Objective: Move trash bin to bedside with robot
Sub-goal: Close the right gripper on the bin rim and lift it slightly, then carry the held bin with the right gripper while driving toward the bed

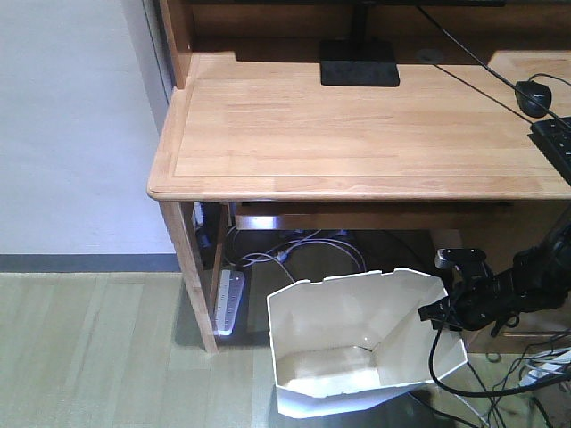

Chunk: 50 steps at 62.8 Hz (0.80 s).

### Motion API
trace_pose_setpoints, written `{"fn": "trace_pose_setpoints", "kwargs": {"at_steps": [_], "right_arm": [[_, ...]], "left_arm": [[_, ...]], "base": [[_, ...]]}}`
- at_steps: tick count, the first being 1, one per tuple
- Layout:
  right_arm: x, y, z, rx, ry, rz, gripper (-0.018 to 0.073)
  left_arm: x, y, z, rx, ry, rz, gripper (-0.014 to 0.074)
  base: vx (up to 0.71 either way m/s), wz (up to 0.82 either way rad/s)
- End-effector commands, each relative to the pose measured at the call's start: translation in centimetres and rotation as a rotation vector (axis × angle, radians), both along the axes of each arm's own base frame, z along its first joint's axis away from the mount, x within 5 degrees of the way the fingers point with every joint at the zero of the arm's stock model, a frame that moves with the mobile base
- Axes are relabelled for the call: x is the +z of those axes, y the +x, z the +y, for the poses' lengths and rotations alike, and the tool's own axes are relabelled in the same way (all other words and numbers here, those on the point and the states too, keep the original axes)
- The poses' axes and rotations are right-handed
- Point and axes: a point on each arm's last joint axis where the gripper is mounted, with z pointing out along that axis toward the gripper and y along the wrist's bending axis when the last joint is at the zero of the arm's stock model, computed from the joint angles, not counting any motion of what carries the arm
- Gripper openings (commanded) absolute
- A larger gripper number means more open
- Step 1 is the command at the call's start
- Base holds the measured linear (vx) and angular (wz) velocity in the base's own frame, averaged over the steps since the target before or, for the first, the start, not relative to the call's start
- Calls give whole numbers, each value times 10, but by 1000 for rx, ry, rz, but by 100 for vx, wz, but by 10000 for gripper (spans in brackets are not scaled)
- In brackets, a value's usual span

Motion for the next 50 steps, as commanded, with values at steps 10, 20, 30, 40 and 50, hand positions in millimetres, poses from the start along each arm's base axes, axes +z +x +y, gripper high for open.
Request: {"fn": "trace_pose_setpoints", "kwargs": {"at_steps": [10,20,30,40,50], "right_arm": [[30,17,11,0,168,-111,-6],[30,17,11,0,168,-111,-6],[30,17,11,0,168,-111,-6],[30,17,11,0,168,-111,-6],[30,17,11,0,168,-111,-6]], "left_arm": [[-2,1,0,-1,-12,-60,-6],[-2,1,0,-1,-12,-60,-6],[-2,1,0,-1,-12,-60,-6],[-2,1,0,-1,-12,-60,-6],[-2,1,0,-1,-12,-60,-6]], "base": [[0,0],[0,0],[0,2],[-2,9],[-4,26]]}}
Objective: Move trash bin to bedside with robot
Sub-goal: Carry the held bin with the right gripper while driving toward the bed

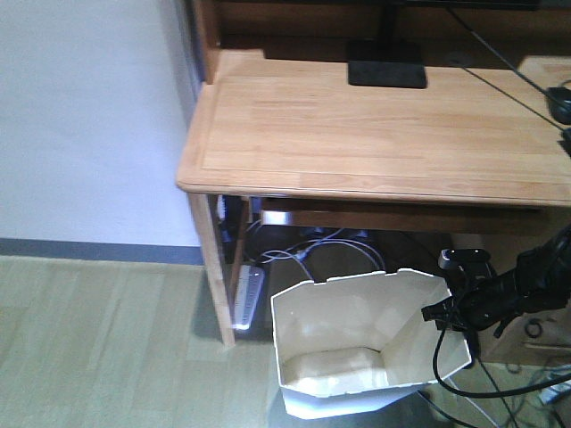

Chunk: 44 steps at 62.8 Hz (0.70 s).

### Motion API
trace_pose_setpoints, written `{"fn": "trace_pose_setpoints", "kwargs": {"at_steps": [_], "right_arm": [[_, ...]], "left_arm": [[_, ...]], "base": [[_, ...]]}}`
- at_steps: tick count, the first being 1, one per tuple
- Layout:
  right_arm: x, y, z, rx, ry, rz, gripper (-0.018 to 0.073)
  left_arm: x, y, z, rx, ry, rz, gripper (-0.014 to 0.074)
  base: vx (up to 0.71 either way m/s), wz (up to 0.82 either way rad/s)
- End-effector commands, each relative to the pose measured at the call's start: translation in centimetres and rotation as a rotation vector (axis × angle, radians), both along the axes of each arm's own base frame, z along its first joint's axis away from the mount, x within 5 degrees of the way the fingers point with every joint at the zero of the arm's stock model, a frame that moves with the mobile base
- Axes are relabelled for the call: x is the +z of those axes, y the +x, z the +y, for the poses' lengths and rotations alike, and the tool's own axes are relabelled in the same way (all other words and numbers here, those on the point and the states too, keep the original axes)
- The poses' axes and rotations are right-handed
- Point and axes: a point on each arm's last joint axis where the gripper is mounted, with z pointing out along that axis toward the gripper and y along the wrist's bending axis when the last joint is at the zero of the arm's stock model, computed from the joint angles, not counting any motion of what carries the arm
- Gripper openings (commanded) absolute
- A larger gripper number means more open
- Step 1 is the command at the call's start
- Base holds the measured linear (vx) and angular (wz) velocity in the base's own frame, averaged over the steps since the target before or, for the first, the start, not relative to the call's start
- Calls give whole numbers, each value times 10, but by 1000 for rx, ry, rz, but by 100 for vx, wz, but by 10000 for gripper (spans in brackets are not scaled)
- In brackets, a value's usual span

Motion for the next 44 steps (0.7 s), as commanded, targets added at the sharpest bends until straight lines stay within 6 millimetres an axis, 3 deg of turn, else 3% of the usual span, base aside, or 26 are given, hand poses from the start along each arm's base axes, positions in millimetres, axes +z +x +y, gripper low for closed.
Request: {"fn": "trace_pose_setpoints", "kwargs": {"at_steps": [1,44], "right_arm": [[31,17,14,9,183,-114,-6],[31,17,14,9,183,-114,-6]], "left_arm": [[-2,1,0,-1,-12,-60,-6],[-2,1,0,-1,-12,-60,-6]], "base": [[-3,39],[-3,69]]}}
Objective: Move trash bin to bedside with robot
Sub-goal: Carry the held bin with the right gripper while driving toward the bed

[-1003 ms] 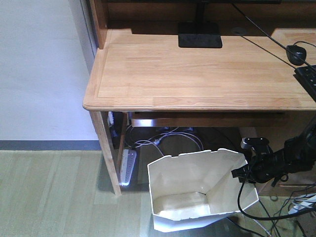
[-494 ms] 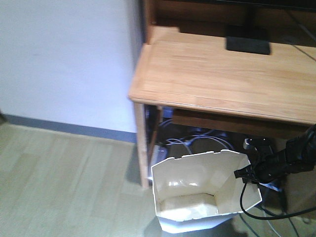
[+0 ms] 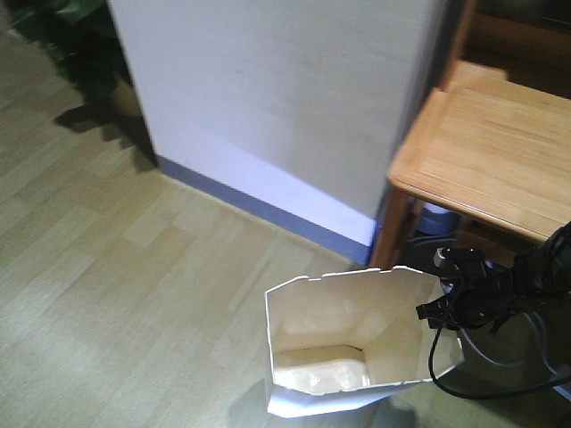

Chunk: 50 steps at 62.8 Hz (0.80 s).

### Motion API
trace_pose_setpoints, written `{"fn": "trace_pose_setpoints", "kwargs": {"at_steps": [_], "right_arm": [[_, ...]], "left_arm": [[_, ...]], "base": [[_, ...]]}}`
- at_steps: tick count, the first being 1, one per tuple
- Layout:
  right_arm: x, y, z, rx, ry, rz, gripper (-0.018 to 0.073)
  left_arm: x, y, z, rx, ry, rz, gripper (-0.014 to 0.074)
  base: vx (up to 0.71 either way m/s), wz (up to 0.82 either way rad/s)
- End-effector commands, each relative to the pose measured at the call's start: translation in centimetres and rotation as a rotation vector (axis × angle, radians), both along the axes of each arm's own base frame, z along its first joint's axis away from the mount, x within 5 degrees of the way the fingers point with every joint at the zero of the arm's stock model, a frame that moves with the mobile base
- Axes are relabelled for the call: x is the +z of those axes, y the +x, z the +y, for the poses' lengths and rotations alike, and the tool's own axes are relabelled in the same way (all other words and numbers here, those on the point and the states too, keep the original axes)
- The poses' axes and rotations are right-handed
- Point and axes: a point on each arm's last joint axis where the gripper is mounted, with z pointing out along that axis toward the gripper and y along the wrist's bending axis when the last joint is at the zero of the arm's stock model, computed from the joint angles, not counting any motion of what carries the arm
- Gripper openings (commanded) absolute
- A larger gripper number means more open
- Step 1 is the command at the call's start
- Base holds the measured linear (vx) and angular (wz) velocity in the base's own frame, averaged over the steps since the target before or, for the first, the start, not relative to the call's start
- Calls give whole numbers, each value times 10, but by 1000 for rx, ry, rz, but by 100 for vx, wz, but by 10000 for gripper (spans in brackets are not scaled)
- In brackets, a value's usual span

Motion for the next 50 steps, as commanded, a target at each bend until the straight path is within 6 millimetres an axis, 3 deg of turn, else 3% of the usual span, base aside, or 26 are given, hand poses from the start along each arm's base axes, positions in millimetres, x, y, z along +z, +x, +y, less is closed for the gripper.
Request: {"fn": "trace_pose_setpoints", "kwargs": {"at_steps": [1,50], "right_arm": [[29,17,9,4,138,-106,-6],[29,17,9,4,138,-106,-6]], "left_arm": [[-2,1,0,-1,-12,-60,-6],[-2,1,0,-1,-12,-60,-6]], "base": [[0,62],[8,66]]}}
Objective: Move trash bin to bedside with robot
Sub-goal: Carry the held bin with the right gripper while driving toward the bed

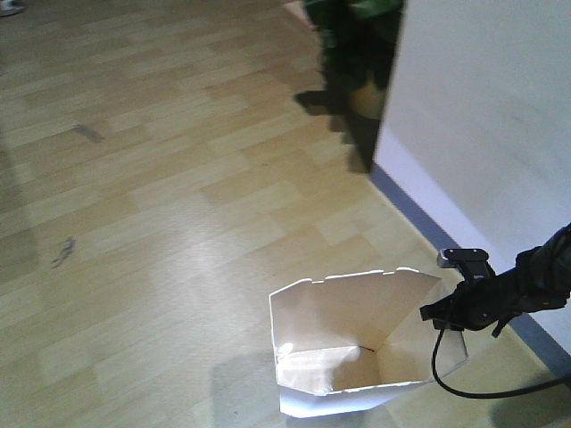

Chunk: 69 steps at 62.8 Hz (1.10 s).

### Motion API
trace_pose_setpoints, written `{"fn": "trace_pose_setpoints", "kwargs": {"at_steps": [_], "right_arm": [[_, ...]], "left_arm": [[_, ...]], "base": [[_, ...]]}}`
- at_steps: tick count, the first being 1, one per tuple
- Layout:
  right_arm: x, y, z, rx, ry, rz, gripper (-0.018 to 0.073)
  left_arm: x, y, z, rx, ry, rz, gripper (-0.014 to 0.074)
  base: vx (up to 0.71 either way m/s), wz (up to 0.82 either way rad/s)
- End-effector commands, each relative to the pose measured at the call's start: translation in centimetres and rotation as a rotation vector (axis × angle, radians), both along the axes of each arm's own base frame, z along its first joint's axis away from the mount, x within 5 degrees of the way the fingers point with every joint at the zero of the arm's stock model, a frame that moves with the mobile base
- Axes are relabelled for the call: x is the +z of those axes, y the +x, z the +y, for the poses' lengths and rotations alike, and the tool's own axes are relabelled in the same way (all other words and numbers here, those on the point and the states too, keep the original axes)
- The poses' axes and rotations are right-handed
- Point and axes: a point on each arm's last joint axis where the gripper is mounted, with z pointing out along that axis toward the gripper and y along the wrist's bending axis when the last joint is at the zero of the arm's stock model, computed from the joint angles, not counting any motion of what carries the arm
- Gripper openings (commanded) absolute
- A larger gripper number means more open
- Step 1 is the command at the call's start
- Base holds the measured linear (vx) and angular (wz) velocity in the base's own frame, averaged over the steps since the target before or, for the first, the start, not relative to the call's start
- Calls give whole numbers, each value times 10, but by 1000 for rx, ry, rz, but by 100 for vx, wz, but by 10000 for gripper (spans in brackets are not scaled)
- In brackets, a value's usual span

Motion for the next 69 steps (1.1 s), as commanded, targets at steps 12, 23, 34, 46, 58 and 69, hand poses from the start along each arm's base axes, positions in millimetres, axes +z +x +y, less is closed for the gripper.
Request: {"fn": "trace_pose_setpoints", "kwargs": {"at_steps": [12,23,34,46,58,69], "right_arm": [[30,17,12,6,167,-111,-6],[30,17,12,6,167,-111,-6],[30,17,12,6,167,-111,-6],[30,17,12,6,167,-111,-6],[30,17,12,6,167,-111,-6],[30,17,12,6,167,-111,-6]], "left_arm": [[-2,1,0,-1,-12,-60,-6],[-2,1,0,-1,-12,-60,-6],[-2,1,0,-1,-12,-60,-6],[-2,1,0,-1,-12,-60,-6],[-2,1,0,-1,-12,-60,-6],[-2,1,0,-1,-12,-60,-6]], "base": [[16,79],[18,70],[19,53],[21,33],[27,11],[34,4]]}}
